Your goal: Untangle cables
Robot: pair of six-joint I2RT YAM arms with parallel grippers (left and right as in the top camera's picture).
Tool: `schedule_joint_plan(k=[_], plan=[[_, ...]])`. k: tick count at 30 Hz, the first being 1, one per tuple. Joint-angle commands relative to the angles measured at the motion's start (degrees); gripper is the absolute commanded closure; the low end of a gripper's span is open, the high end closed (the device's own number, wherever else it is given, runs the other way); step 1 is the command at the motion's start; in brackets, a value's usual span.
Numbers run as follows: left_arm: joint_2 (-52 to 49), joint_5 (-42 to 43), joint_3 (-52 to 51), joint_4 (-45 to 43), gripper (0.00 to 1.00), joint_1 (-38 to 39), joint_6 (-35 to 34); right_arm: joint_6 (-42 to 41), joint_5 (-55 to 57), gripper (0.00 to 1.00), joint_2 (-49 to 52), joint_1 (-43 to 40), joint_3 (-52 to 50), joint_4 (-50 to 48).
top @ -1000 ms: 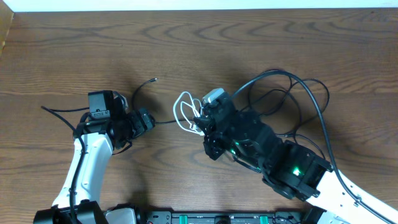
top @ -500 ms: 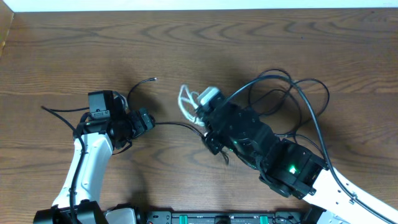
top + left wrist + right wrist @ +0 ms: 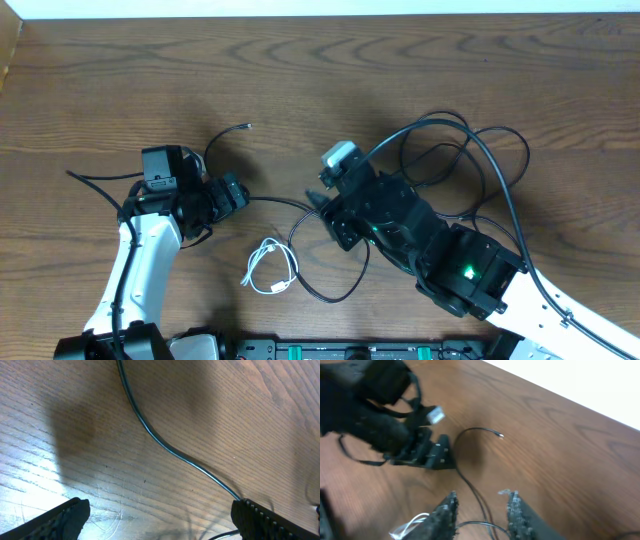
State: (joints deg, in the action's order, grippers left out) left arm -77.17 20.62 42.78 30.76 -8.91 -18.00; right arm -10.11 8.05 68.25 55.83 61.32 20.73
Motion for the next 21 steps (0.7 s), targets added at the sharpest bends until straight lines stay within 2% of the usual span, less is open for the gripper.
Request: schedule_joint_plan(k=[1, 3, 5, 7, 9, 12, 18, 21], plan=[[-0.3, -0.6, -0.4, 0.0, 0.04, -0.1, 0.1, -9.1, -2.2, 0.36, 1.2, 0.0, 0.3, 2.2], [-0.3, -0.6, -0.4, 0.0, 0.04, -0.1, 0.1, -13.1, -2.6, 0.44, 2.6, 0.0, 0.3, 3.2], [-0.3, -0.6, -0.4, 0.0, 0.04, -0.1, 0.1, -20.0, -2.7, 0.47, 4.8, 0.0, 0.2, 4.6], [-0.3, -0.6, -0.4, 0.0, 0.04, -0.1, 0.1, -26.8, -5.2, 0.41, 7.6, 0.2, 0.2, 5.3], [-0.3, -0.6, -0.4, 0.0, 0.05, -0.1, 0.1, -31.5, -10.8, 0.29, 10.9, 0.3, 0.2, 4.9], [-0.3, -0.6, -0.4, 0.0, 0.04, -0.1, 0.1, -34.6, -18.8, 0.21, 15.7, 0.9, 0.2, 2.9], [-0.3, -0.6, -0.4, 0.0, 0.04, -0.1, 0.1, -42.4, -25.3, 0.26, 25.7, 3.0, 0.2, -2.1], [-0.3, -0.6, -0.4, 0.0, 0.04, -0.1, 0.1, -48.7, -28.2, 0.25, 30.2, 4.2, 0.2, -3.9]])
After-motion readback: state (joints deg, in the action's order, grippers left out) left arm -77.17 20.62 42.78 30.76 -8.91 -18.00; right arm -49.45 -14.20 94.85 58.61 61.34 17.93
